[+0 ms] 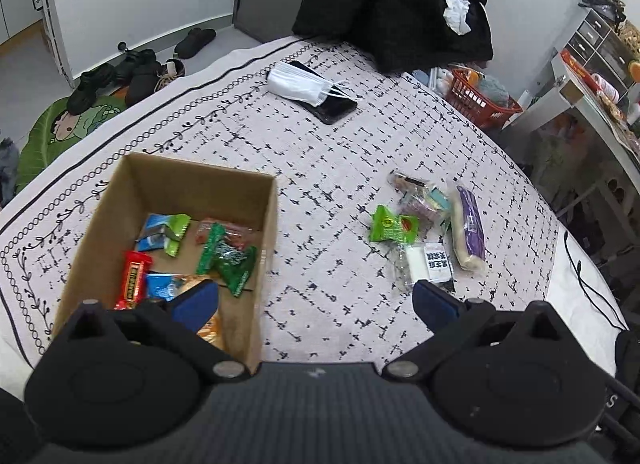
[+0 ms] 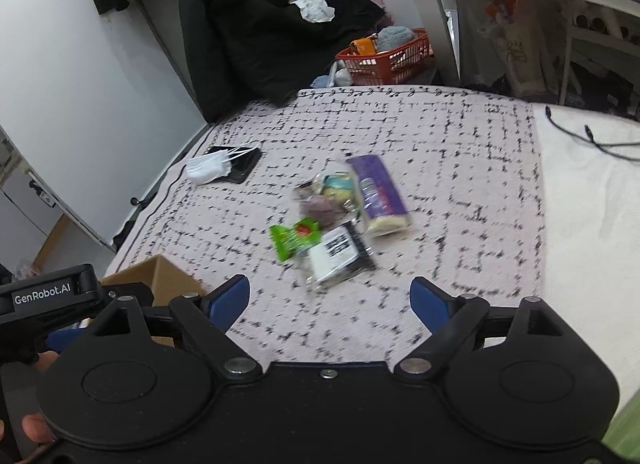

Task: Organize snacks
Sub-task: 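Lift both grippers out of the box and move toward the snack pile, then grasp a green packet with the left gripper while the right grasps the purple bar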

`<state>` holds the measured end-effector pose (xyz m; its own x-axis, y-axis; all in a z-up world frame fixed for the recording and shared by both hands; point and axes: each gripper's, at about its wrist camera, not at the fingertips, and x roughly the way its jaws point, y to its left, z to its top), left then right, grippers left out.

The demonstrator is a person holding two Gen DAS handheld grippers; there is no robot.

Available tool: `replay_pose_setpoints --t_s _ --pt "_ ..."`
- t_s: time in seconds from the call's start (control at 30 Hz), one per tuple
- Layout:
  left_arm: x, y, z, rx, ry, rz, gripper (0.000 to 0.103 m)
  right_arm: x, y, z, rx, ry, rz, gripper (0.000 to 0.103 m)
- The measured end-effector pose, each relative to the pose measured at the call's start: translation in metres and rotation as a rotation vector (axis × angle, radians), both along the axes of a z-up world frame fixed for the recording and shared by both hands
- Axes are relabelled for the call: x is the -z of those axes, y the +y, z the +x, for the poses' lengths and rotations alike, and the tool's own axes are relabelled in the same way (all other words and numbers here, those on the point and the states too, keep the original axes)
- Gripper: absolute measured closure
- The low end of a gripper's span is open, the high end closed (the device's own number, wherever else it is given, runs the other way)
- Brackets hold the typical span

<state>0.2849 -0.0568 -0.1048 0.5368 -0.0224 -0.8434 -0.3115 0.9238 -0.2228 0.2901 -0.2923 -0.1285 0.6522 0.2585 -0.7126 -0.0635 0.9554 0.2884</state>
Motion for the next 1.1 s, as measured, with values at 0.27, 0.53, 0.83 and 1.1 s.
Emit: replay_pose_setpoints --t_s 0.27,0.53,0.83,1.1 --pt "0.010 -0.026 0.019 0.031 -0.002 0.011 0.000 0.015 -0.015 0.018 0.023 0.027 -0.008 0.016" --pt "0.023 -0.043 0.044 0.044 -0.029 -0.005 0.002 0.031 -0.028 0.041 0.076 0.047 0.007 0.016" --pt "0.058 -0.051 0.082 0.051 -0.011 -0.040 0.011 0.055 -0.030 0.075 0.098 0.075 0.010 0.017" --pt "0.095 -0.053 0.117 0.075 0.021 -0.063 0.022 0.077 -0.022 0.097 0.114 0.091 -0.006 0.019"
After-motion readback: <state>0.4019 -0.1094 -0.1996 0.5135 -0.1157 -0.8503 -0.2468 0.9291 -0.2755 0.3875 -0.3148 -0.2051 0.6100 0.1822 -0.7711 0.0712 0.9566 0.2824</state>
